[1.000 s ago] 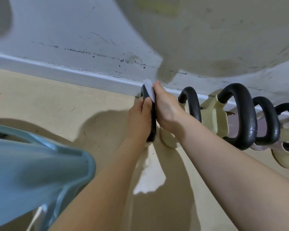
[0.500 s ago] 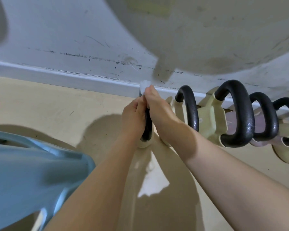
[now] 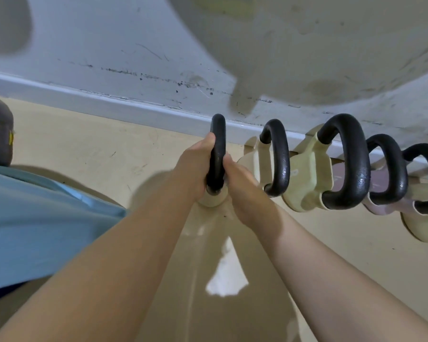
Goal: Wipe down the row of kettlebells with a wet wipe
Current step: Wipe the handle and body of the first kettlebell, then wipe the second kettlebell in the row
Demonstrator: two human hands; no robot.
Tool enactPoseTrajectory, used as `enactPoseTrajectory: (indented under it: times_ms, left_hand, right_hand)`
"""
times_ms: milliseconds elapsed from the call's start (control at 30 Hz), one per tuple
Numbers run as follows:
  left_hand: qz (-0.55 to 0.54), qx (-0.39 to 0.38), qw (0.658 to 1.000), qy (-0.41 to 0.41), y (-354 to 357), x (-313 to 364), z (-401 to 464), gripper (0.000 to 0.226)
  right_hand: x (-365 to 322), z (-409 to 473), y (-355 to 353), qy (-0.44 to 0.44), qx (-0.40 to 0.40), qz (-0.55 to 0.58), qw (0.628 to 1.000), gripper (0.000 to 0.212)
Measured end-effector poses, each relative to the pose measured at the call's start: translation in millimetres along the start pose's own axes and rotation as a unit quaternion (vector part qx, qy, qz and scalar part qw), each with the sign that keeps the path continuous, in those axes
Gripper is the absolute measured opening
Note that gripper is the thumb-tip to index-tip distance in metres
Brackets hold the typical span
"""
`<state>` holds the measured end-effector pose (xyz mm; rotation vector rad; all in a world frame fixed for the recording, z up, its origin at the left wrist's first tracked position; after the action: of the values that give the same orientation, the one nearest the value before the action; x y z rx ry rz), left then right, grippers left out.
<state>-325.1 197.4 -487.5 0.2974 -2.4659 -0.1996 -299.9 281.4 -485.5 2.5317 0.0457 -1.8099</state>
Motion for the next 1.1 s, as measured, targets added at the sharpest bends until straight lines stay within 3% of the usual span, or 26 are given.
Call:
enactPoseTrajectory:
  times_ms: [67,200,267,333,400,433,500,567,633,700,867,1100]
  left_hand:
    - [0.001,0.038,0.999,0.013,-6,-7,-3,0.033]
    - [0.132,0.140,0.976,0.103,-15,-8,-18,0.024]
    - [0.185,0.224,0.943,0.163,-21,-4,-32,0.033]
    - [0.220,0.259,0.908,0.245,-19,2,-55,0.041]
    - [0.252,0.232,0.888,0.308,-8,2,-74,0.038]
    - [0.248,0.205,0.894,0.313,-2,-1,-80,0.037]
    - [0.207,0.121,0.936,0.258,9,-12,-86,0.046]
    - [0.244,0.065,0.944,0.211,21,-18,-87,0.052]
    - [0.293,0.043,0.932,0.207,27,-20,-89,0.029]
    - [0.272,0.021,0.941,0.200,31,-20,-95,0.015]
    - [0.341,0.044,0.909,0.235,37,-12,-107,0.021]
    - [0.120,-0.009,0.980,0.159,24,-31,-104,0.018]
  right_hand:
    - [-3,1,-1,0.007,0.039,-0.021,0.999,0.035]
    - [12,-28,-5,-0.081,0.055,-0.108,0.989,0.036]
    - [9,-33,-20,-0.088,0.061,-0.052,0.993,0.033]
    - [3,-32,-34,-0.086,0.027,0.027,0.996,0.037]
    - [-3,-38,-41,-0.088,0.002,0.089,0.992,0.042]
    - [-4,-41,-43,-0.080,-0.007,0.109,0.991,0.043]
    - [-11,-50,-46,-0.049,-0.010,0.137,0.989,0.036]
    - [-22,-57,-52,-0.033,-0.008,0.142,0.989,0.020]
    - [-31,-63,-54,-0.024,-0.021,0.163,0.986,0.024]
    - [-37,-70,-54,-0.006,-0.055,0.219,0.974,0.028]
    - [-38,-85,-69,0.043,-0.036,0.329,0.943,0.022]
    - [-11,-94,-94,0.106,0.014,0.272,0.956,0.018]
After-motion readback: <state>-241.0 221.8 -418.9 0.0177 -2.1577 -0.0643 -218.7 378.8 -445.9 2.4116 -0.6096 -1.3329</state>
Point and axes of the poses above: each hand's wrist, its own z-axis towards the middle knuckle, its own y-axis out of the palm, x = y × z, the point moved 7 cm from there along z, towards the middle knuckle, and after that the axes turned 13 degrees about -y, right-handed, at the moved point
